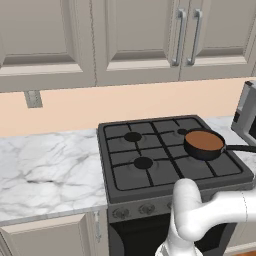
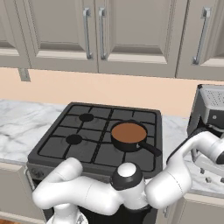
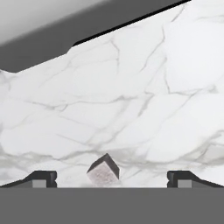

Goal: Pick up the sugar cube(s) and place them in the saucepan with hot chocolate.

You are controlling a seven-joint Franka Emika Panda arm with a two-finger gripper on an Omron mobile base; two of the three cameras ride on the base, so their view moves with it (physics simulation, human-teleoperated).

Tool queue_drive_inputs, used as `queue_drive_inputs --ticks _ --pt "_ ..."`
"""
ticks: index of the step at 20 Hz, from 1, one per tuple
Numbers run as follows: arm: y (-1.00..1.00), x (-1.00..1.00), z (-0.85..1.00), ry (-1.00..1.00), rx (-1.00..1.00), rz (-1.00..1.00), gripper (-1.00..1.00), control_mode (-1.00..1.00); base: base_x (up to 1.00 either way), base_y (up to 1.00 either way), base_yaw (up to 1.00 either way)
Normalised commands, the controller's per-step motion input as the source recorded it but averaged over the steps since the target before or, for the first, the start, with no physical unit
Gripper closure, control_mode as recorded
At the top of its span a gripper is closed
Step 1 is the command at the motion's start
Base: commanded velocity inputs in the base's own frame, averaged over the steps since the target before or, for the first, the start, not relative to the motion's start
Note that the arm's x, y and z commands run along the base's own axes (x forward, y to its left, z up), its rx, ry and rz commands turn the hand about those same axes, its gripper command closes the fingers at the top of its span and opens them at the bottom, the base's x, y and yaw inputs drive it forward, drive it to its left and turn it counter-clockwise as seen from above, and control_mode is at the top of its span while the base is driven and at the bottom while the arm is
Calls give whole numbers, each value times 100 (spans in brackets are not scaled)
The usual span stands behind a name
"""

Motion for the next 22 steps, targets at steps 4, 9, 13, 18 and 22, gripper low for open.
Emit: queue_drive_inputs --ticks 4,9,13,18,22 --pt "22 0 -10 4 0 0 -100 -100 0 0 0" --pt "7 0 -6 2 0 -1 -100 -100 0 0 0" --pt "0 0 -15 3 0 -4 -100 -100 0 0 0" --pt "0 0 -24 4 0 -5 -100 -100 0 0 0" --pt "0 0 -10 0 0 0 -100 -100 0 0 0"
